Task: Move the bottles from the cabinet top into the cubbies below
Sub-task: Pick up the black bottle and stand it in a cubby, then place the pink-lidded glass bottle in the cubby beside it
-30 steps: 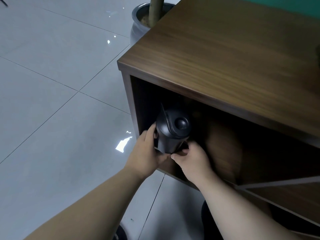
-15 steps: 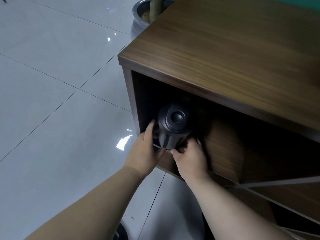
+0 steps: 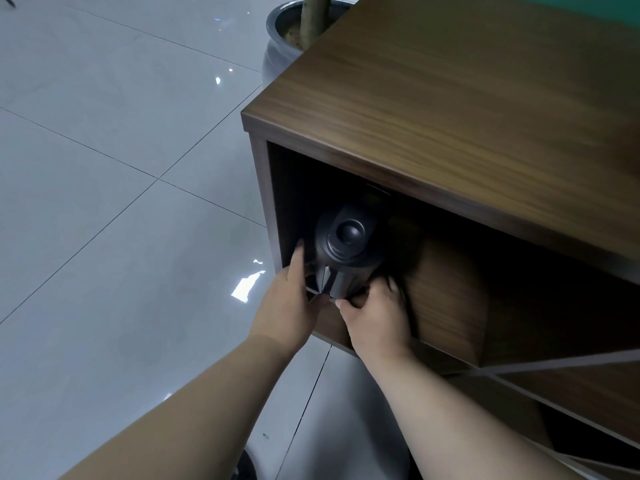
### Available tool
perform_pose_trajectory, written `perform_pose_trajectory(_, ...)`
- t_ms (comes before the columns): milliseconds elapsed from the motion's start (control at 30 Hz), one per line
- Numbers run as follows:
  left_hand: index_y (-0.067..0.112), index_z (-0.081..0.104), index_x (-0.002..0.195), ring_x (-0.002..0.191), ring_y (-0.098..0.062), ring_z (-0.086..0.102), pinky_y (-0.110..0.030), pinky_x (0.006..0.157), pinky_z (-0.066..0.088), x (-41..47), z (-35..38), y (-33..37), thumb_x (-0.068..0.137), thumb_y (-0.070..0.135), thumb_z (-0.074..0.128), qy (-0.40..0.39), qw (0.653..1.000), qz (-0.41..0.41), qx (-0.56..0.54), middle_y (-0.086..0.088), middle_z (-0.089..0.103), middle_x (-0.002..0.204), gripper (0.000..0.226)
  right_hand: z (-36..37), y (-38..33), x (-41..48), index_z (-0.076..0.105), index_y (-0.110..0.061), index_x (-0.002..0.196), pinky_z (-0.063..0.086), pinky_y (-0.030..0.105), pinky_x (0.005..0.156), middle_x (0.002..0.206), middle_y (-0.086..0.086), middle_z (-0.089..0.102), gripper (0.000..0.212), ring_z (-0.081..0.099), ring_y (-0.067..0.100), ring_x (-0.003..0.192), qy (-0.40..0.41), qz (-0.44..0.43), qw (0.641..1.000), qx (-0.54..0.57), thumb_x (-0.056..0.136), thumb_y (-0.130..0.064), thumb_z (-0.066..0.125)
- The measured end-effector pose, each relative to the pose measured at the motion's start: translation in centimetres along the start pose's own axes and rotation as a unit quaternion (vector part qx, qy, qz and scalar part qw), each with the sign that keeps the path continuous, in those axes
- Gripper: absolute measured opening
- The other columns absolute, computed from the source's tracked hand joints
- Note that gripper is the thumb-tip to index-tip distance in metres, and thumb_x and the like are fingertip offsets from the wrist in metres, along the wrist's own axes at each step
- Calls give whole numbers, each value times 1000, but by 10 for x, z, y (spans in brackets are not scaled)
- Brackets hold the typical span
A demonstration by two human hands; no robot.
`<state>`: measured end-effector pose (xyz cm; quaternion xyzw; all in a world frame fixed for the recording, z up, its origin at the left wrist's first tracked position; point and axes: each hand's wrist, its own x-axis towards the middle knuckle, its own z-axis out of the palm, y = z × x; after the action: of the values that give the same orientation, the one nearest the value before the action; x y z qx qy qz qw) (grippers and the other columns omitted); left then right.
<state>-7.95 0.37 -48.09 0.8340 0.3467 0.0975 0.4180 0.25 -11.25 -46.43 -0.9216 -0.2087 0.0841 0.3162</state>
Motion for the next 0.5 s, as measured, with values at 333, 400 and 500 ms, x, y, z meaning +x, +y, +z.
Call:
perform_pose_trajectory(333,26,49,152,132,-9,57,-17,97,36,-59,-49,27,89,14,76,-23,998,-58,17,12,62,137,70,-56,7,-32,22,-30,153,38,28,106,162,-4,17,84,40,19,140,-162,33,986,-8,84,-22,70)
perform_pose_trajectory(400,24,61,139,123,-8,63,-20,95,41,-71,-58,42,89,15,75,-31,996,-77,-17,14,67,127,53,-77,4,-46,33,-27,151,34,22,106,158,-5,26,75,40,14,138,-172,16,985,22,85,-24,69)
perform_pose_trajectory(500,21,68,131,117,-9,68,-25,98,50,-93,-67,75,90,19,75,-35,996,-71,-44,9,74,123,42,-114,-4,-70,59,-21,133,38,23,109,140,-12,50,48,50,3,124,-140,-43,987,68,86,-24,69)
